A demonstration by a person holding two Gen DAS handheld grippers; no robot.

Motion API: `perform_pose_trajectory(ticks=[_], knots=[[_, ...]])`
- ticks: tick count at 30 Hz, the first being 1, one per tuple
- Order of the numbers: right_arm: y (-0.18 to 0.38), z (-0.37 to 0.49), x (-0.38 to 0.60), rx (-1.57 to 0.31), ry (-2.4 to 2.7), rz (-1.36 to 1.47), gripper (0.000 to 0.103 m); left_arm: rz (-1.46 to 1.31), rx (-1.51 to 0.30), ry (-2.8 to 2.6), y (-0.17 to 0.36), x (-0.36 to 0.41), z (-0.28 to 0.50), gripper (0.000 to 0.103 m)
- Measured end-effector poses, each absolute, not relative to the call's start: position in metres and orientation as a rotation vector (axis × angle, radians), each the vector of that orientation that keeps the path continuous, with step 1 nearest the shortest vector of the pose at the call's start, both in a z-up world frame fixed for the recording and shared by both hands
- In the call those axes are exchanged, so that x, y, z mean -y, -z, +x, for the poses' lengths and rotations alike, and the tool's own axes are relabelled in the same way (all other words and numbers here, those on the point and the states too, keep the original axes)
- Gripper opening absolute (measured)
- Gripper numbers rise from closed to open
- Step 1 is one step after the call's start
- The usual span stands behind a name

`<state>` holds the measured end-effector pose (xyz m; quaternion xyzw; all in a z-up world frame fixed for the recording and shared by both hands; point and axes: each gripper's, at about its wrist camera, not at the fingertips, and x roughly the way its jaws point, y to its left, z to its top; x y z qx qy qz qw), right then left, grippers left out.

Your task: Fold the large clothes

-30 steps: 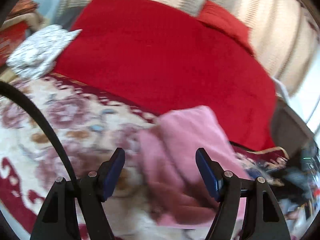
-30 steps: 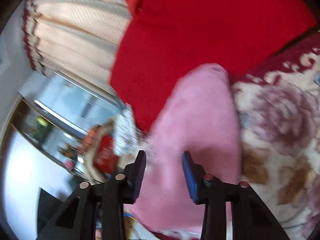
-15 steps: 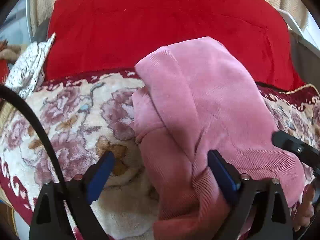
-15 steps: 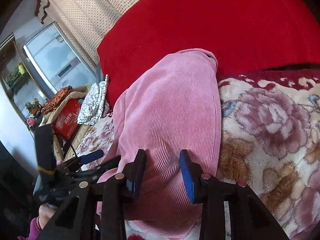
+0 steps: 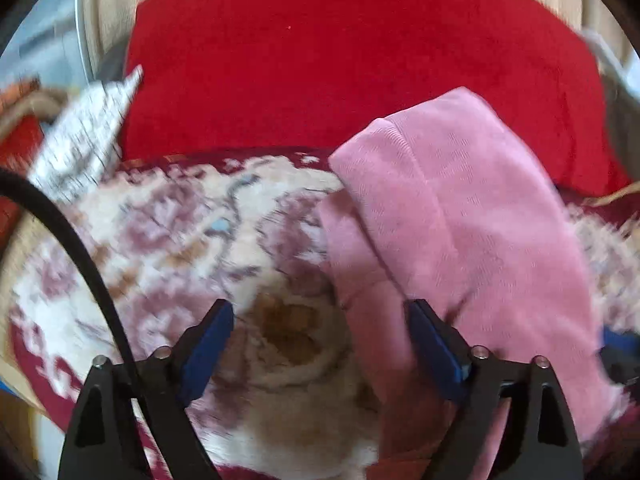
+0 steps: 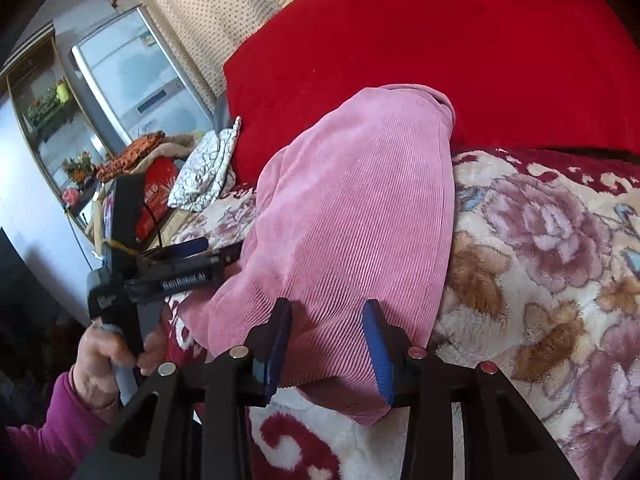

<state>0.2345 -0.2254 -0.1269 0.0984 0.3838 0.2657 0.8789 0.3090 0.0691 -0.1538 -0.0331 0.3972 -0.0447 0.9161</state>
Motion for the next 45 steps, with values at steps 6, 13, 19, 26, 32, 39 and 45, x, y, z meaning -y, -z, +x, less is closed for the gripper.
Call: perform_pose_trajectory(ticks=[6,13,19,26,32,39,45], knots=[[0.099,0.265,0.236,-0.810,-0.582,0.273,0.042,-0.152,-0.714,0.201,0.130,-0.064,0.287,0.088],[0.074,0.351,0.226,-0.795,-0.551,0.294,0.042,-0.058,-0.790,0.171,0.153,-0.036,0.307,0.090],[0.128,0.435,0.203,-0.966,-0.492,0.268,0.032,-0.089,-0.843,0.157,0.169,-0.040,0.329,0.091],[0.118,0.412,0.225,-0.939,-0.493,0.383,0.031,-0.094,-0.824,0.159,0.165,-0.039,0.321,0.091],[0.082,0.324,0.239,-0.855,-0.544,0.308,0.035,-0.078,-0.809,0.134,0.157,-0.036,0.309,0.091],[0.105,0.262,0.212,-0.912,-0.541,0.122,0.035,-0.025,-0.789,0.099,0.157,-0.031,0.305,0.091],[0.119,0.240,0.213,-0.873,-0.511,0.110,0.035,0.013,-0.773,0.091,0.157,-0.029,0.301,0.091]])
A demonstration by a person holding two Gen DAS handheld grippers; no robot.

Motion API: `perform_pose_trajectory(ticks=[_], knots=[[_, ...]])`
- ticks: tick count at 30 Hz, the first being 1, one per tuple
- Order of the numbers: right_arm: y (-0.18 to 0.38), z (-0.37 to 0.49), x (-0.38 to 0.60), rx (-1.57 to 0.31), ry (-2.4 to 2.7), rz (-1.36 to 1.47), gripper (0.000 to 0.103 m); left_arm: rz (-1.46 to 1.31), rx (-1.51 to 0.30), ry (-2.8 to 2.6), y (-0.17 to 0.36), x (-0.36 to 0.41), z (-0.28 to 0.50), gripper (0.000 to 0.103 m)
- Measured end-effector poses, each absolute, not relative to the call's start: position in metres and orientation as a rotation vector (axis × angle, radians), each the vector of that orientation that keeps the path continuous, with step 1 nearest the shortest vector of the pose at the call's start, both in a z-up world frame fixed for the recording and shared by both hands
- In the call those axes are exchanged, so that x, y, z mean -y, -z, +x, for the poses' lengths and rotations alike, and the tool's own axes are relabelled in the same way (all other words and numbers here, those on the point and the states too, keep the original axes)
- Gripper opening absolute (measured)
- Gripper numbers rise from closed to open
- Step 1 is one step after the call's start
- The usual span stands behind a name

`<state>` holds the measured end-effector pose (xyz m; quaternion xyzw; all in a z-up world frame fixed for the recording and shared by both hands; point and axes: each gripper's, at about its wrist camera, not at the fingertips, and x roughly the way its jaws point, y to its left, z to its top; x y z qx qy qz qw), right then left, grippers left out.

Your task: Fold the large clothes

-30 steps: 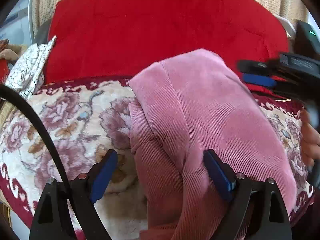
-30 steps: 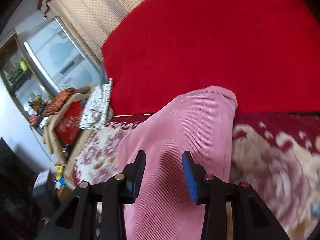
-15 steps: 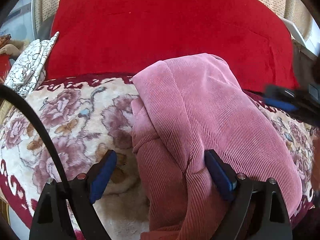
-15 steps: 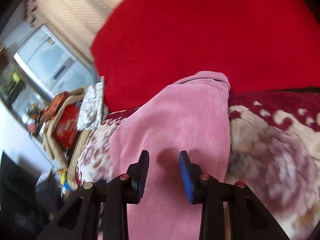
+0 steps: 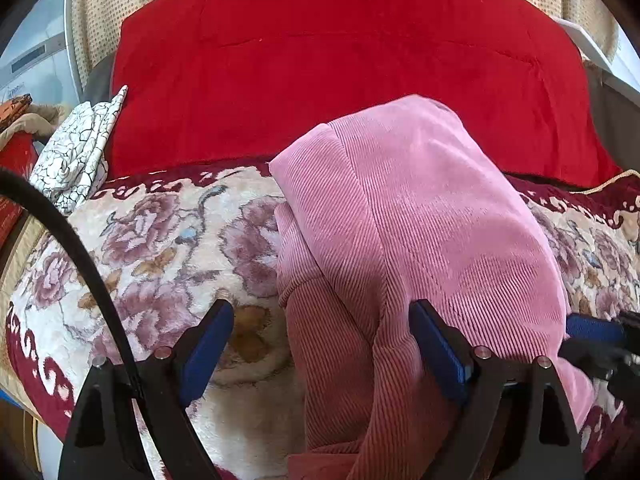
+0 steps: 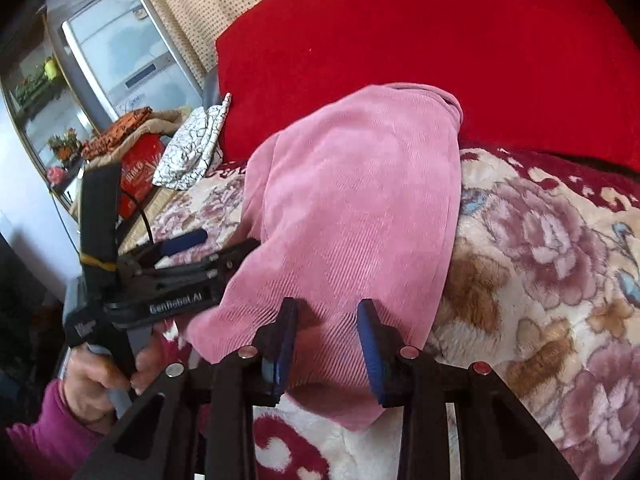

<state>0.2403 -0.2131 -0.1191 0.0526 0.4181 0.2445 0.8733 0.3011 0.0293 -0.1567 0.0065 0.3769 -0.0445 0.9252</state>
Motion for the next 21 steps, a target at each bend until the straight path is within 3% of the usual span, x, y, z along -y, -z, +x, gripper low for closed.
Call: perform_pose_trajectory(ticks=[10,21], knots=[[0.128,0.232,0.195,-0.814,-0.438,-0.044,0.035,0.026,-0.789,0.072,0.166,-0.028,0.309,0.093],[0.084,0.227,0.235,-0.795,-0.494,0.151,0.035,-0.129,-0.686,0.053,0.134,-0.057,0.294,0.092]])
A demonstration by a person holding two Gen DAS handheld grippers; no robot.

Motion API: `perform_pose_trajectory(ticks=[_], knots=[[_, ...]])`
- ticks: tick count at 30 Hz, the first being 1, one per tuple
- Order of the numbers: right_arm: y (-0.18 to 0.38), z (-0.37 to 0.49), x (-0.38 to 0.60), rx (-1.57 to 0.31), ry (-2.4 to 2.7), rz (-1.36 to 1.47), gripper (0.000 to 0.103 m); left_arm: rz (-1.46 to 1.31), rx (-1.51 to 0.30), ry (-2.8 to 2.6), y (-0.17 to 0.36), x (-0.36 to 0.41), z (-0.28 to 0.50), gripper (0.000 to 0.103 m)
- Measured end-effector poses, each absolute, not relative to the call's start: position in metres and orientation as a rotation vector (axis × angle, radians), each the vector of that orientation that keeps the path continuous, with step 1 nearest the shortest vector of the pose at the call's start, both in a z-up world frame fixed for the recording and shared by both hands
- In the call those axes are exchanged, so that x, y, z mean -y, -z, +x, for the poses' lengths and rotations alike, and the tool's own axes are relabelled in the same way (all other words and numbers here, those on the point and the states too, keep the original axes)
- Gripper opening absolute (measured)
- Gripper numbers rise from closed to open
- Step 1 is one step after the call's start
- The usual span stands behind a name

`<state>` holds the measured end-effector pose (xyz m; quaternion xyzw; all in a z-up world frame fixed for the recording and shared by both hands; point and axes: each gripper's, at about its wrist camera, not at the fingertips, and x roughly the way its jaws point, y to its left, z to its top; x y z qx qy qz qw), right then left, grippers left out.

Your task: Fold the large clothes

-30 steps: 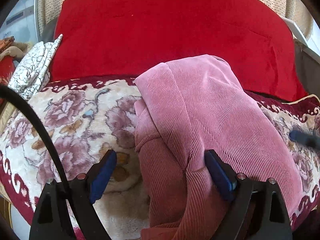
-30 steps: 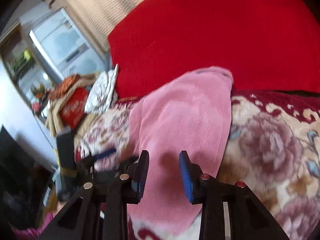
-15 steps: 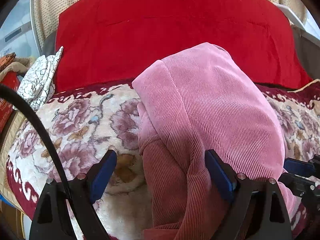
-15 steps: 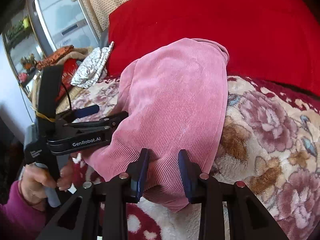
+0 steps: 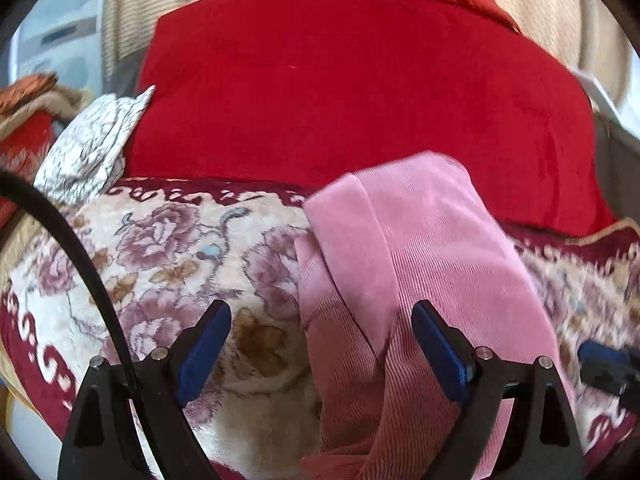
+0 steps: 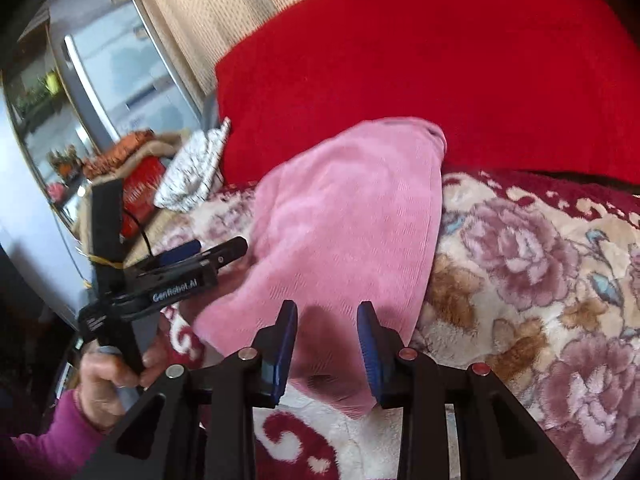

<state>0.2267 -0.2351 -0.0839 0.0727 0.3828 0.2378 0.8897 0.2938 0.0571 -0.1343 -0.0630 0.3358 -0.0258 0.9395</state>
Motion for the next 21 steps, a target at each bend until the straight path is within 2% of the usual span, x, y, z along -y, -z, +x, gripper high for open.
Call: perform_pose_trajectory(ticks=[5,13,17,21], knots=[[0.114,0.232,0.224,-0.854,-0.527,0.120,0.035,0.046,-0.792,-0.002,0.161,-0.031,0.309,0.092],[0.106,0.236,0.234,-0.838,-0.550,0.183,0.035,0.009,-0.758,-0.025,0.148,-0.037,0.296,0.092],[0.100,0.234,0.237,-0.804,-0.569,0.192,0.035,0.026,-0.685,-0.056,0.138,-0.038,0.289,0.092],[0.126,0.238,0.220,-0.848,-0.582,0.143,0.036,0.159,-0.776,-0.074,0.164,-0.017,0.303,0.092]])
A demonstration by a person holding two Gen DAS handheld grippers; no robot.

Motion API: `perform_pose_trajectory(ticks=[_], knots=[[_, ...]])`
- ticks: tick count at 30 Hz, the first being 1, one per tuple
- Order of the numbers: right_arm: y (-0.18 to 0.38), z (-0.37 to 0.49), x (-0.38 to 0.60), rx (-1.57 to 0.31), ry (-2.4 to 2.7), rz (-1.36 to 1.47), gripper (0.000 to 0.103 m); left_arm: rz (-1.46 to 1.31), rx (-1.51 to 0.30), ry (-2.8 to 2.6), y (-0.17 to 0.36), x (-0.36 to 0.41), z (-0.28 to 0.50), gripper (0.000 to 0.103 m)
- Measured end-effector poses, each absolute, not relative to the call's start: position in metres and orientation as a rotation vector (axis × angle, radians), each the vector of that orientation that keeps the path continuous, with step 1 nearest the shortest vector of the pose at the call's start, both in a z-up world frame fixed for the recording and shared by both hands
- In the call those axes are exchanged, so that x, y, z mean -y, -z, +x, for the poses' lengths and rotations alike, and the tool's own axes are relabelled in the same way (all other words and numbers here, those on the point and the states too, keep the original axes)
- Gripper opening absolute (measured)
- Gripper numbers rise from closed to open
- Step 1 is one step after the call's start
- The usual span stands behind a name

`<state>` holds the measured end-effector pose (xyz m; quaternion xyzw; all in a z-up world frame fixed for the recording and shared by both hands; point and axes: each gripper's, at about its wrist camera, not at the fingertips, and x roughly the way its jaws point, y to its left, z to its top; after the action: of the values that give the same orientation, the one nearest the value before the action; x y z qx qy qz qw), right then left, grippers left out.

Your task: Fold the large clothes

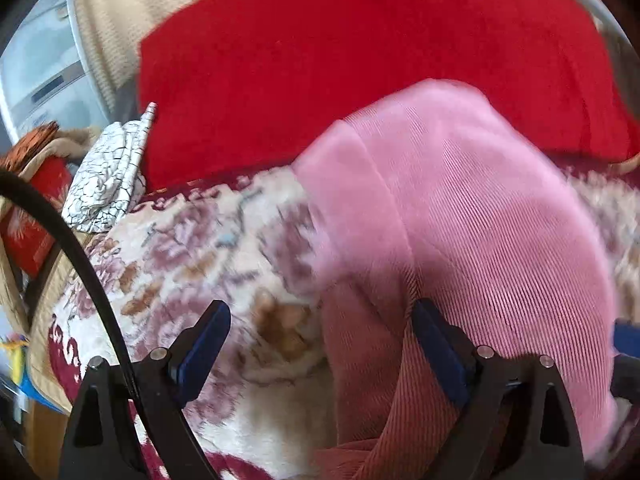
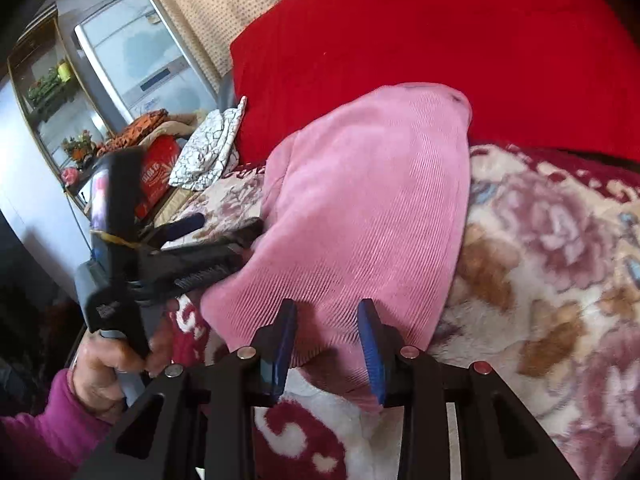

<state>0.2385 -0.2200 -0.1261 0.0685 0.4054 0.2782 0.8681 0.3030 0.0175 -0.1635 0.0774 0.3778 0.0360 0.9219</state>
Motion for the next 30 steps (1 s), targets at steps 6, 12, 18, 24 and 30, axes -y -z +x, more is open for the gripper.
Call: perform_pose_trajectory(ticks=[6,12,18,24,30], knots=[[0.105,0.227,0.229,-0.844,-0.561,0.170,0.037,0.079,-0.733,-0.103,0.145,-0.028,0.288,0.092],[0.076,0.187,0.246,-0.735,-0.482,0.153,0.077,0.089,-0.640,-0.159,0.117,-0.021,0.248,0.092],[0.049,0.148,0.259,-0.627,-0.411,0.155,0.083,0.116,-0.576,-0.161,0.097,-0.011,0.206,0.092],[0.028,0.123,0.268,-0.587,-0.357,0.147,0.083,0.125,-0.523,-0.139,0.073,-0.003,0.171,0.092],[0.004,0.089,0.279,-0.536,-0.303,0.139,0.083,0.142,-0.461,-0.146,0.049,0.002,0.138,0.094]])
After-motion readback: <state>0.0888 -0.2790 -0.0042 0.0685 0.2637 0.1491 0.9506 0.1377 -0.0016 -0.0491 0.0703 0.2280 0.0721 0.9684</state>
